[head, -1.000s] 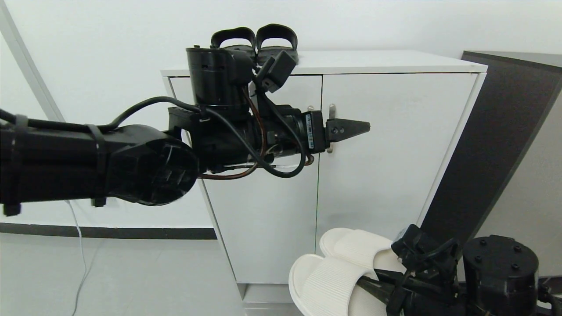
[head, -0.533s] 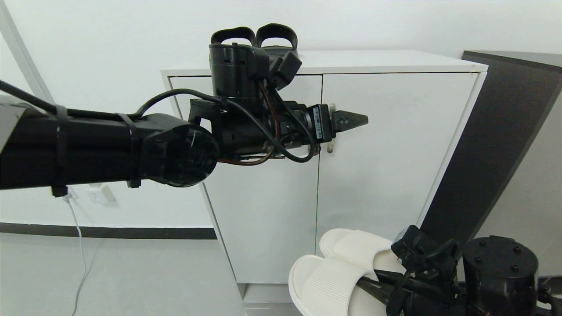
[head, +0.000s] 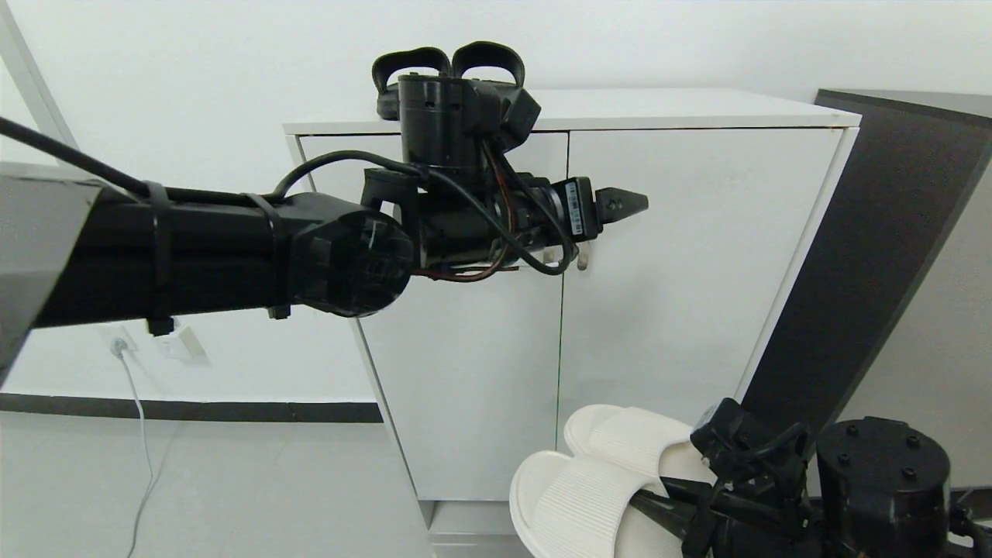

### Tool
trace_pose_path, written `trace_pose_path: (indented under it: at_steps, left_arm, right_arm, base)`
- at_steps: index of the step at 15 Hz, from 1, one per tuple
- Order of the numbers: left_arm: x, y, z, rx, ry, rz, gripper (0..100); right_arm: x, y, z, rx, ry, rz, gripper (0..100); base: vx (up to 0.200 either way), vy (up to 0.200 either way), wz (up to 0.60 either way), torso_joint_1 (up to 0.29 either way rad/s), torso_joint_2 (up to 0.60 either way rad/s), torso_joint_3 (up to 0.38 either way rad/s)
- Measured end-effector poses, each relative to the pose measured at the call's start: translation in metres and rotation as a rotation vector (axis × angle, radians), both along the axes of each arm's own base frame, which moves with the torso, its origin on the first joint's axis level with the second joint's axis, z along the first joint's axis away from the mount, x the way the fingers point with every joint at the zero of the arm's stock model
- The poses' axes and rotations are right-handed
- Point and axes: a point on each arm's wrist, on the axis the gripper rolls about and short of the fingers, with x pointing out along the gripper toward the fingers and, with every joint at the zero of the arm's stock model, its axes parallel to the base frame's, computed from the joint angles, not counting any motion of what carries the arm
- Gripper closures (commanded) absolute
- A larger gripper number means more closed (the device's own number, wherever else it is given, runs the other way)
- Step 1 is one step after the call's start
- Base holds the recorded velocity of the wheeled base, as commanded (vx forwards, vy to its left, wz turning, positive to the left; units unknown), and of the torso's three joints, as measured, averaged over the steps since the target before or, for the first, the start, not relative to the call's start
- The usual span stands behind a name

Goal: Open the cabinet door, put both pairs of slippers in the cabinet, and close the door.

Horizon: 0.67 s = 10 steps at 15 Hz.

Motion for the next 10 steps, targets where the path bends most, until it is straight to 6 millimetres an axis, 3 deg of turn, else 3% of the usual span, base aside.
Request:
trace_pose_path:
  at_steps: [6,7,10]
  left_arm:
    - [0.013,-0.012,-0.005,0.004,0.006,-0.010,0]
    - [0.014,-0.014,-0.006,0.004,0.007,-0.012,100]
    - [0.016,-0.014,-0.007,0.005,0.010,-0.007,100]
  right_arm:
    - [-0.002,0.000,-0.001,-0.003,0.003,0.008,100]
    - [-0.003,0.000,-0.002,-0.006,0.006,0.011,100]
    - [-0.005,0.001,-0.003,-0.010,0.009,0.019,100]
  base:
    - [0.000,0.000,0.00,0.000,0.00,0.000]
    - [0.000,0.000,0.00,0.000,0.00,0.000]
    - [0.000,0.000,0.00,0.000,0.00,0.000]
